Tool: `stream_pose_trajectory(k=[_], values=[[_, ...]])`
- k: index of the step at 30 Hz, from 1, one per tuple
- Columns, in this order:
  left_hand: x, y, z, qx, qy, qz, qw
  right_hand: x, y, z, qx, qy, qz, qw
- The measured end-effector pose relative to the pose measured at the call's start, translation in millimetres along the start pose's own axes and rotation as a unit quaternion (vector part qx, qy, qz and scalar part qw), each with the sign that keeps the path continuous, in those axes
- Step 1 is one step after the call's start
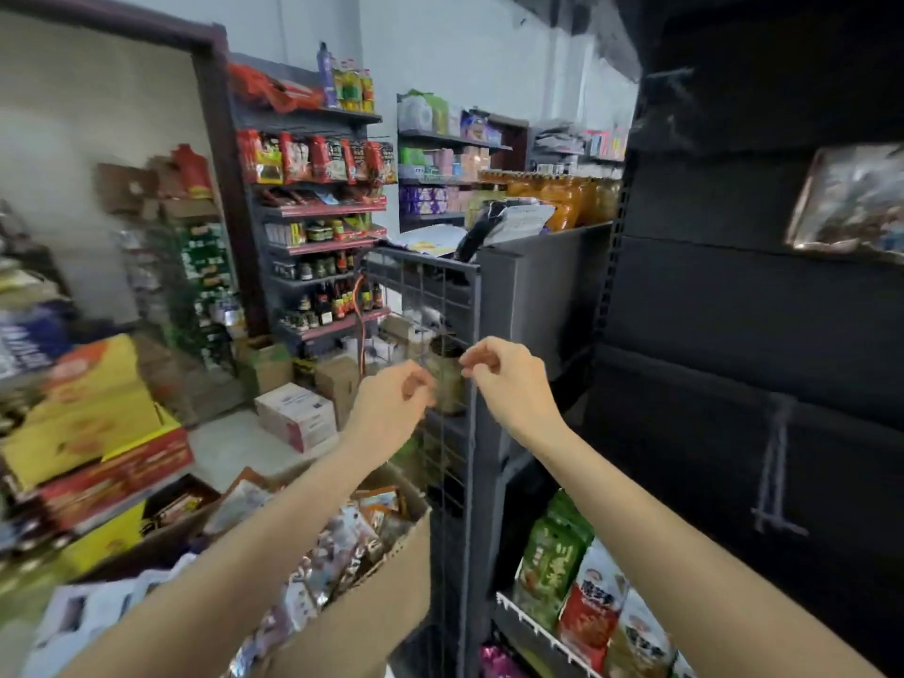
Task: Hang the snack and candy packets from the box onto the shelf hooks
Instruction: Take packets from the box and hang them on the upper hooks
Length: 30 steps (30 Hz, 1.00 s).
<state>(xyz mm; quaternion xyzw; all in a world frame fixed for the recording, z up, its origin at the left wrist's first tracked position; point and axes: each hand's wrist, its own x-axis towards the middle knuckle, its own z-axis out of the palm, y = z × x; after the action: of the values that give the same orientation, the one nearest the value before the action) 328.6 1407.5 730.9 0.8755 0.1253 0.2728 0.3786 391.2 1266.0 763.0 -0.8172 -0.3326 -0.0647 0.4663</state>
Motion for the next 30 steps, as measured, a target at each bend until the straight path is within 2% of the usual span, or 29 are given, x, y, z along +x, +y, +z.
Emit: stream_pose_trajectory(k=[3,8,12,16,20,25,27,30], values=[[-11.5,-77.2,-22.0,0.079,-0.042,-0.041,0.995,-3.1,3.3,75.4,-0.008,-0.059,0.038,0.997],[-31.5,-161.6,-48.1,0.13,-0.115,-0.084,0.981,-15.4,26.5,180.0,-0.045,-0.152,0.124,0.98],[-47.1,-210.8,-50.1,0.148,-0.185,-0.078,0.968,-31.7,44.0,223.6,-0.111,-0.236,0.164,0.951],[-50.5,-223.5,-45.5,0.126,-0.239,-0.091,0.959,-41.6,67.2,238.5,-0.117,-0.311,0.207,0.92],[-50.2,-235.3,-32.3,0.129,-0.263,-0.072,0.953,-39.3,78.1,225.1,-0.048,-0.28,0.222,0.933],[-52.5,-238.5,-25.2,0.137,-0.23,-0.093,0.959,-44.8,82.2,210.9,-0.096,-0.374,0.145,0.911],[-53.1,-237.6,-21.9,0.128,-0.231,-0.111,0.958,-47.4,85.6,215.4,-0.11,-0.347,0.121,0.924],[-52.7,-238.4,-18.3,0.132,-0.197,-0.125,0.963,-47.7,89.4,222.2,-0.094,-0.284,0.136,0.944]])
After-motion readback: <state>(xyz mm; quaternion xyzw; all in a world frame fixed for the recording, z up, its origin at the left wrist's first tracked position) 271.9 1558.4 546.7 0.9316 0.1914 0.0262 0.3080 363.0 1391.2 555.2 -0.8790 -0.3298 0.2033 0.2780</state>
